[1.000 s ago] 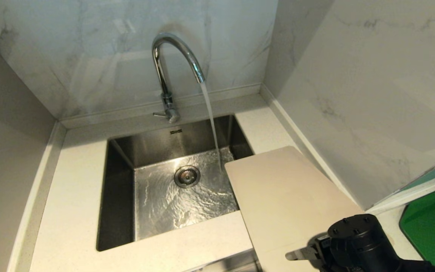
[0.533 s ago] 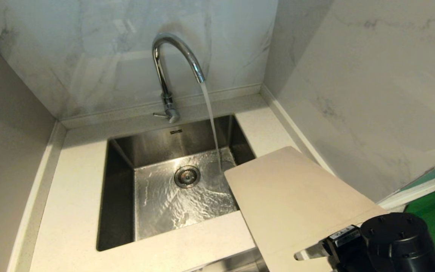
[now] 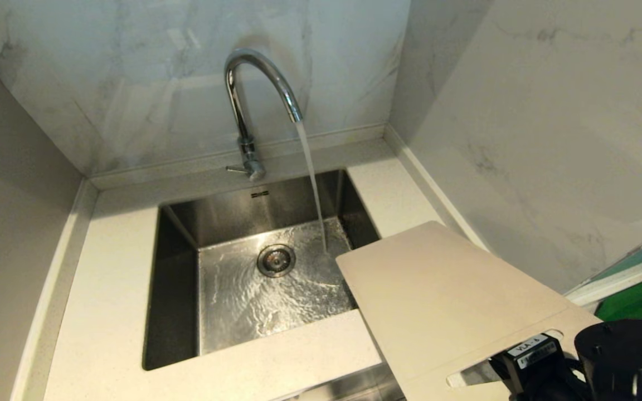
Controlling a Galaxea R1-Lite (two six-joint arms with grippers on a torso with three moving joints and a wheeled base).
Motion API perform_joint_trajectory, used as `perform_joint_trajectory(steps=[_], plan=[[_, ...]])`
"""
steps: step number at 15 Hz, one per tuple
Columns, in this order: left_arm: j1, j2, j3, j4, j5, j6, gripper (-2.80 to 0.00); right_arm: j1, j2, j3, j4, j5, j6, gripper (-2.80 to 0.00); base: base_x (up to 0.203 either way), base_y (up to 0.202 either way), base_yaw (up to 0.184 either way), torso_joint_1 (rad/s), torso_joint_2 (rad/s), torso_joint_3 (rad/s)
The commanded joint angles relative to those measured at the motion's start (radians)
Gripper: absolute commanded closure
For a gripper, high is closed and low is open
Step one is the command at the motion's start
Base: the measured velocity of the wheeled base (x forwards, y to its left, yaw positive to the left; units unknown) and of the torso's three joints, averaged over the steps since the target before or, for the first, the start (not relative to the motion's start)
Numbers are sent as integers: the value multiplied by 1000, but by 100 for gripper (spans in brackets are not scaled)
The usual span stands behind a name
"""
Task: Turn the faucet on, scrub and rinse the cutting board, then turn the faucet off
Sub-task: Pick up the cutting board
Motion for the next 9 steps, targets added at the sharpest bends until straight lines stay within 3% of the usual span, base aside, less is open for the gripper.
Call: perform_joint_trajectory(steps=[1,9], plan=[[1,1,0,0,0,-1,0,0,-22,-18,-4,-2,-53,0,0,0,0,0,0,0],[1,1,2,0,0,-1,0,0,-87,-89,4,69,-93,0,0,0,0,0,0,0]])
